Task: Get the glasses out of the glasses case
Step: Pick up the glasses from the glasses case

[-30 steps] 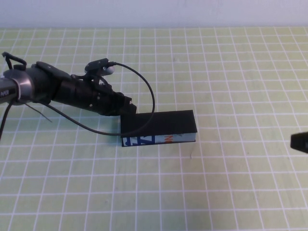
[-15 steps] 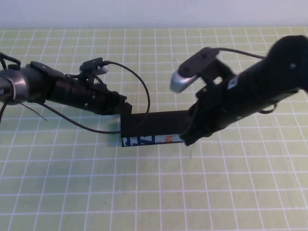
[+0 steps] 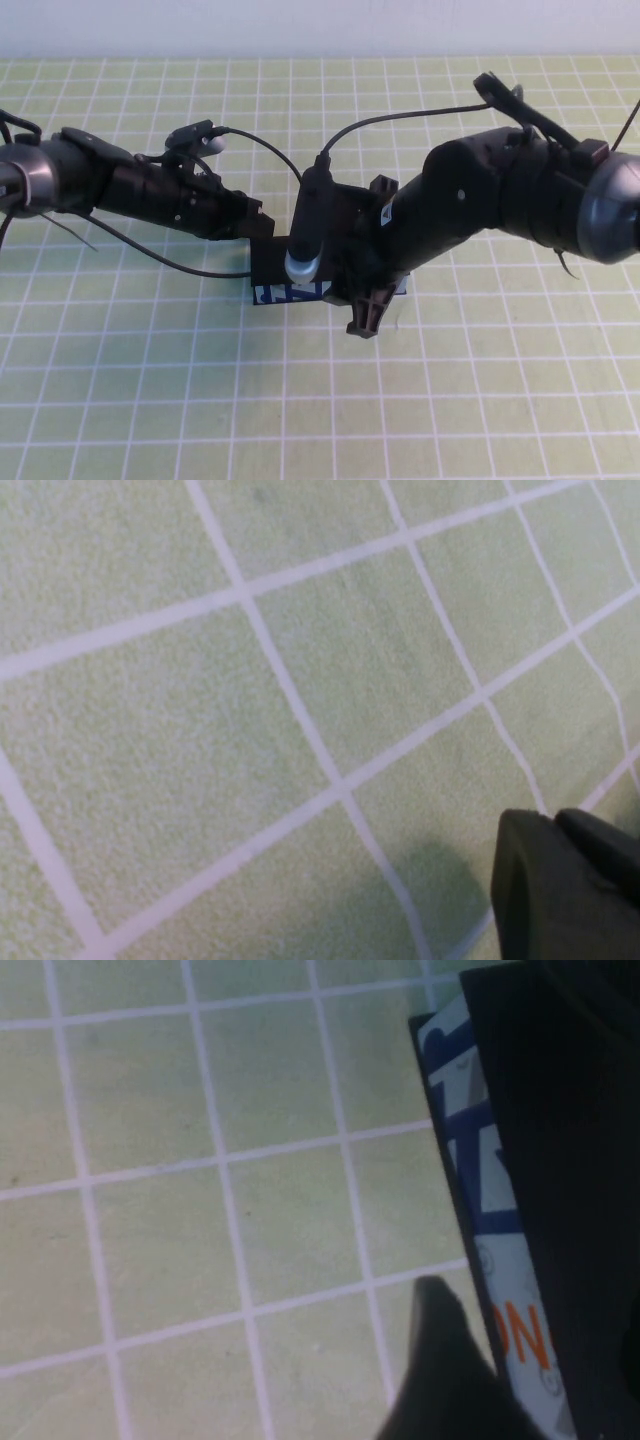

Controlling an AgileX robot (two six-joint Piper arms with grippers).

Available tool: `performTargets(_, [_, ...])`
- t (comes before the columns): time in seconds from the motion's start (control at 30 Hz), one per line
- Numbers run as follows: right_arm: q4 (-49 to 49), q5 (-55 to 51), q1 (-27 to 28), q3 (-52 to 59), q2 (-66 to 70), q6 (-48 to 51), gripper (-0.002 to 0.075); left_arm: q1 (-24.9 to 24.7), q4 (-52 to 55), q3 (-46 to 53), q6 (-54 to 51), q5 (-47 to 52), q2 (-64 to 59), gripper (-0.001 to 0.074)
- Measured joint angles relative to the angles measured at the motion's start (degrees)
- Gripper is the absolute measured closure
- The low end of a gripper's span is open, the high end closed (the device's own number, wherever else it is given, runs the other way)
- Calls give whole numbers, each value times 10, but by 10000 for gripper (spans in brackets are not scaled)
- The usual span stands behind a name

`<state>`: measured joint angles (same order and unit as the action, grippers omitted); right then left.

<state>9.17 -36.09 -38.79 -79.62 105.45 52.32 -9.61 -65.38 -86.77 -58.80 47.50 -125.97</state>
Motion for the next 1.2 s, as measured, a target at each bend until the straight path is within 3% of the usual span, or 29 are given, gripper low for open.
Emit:
performTargets(0.53, [-70, 97, 0, -1, 62, 6, 377, 0, 0, 0, 0, 3, 0, 739])
performTargets(1.2, [-79, 127, 0, -5, 84, 6, 447, 0, 0, 0, 0, 4, -3, 739])
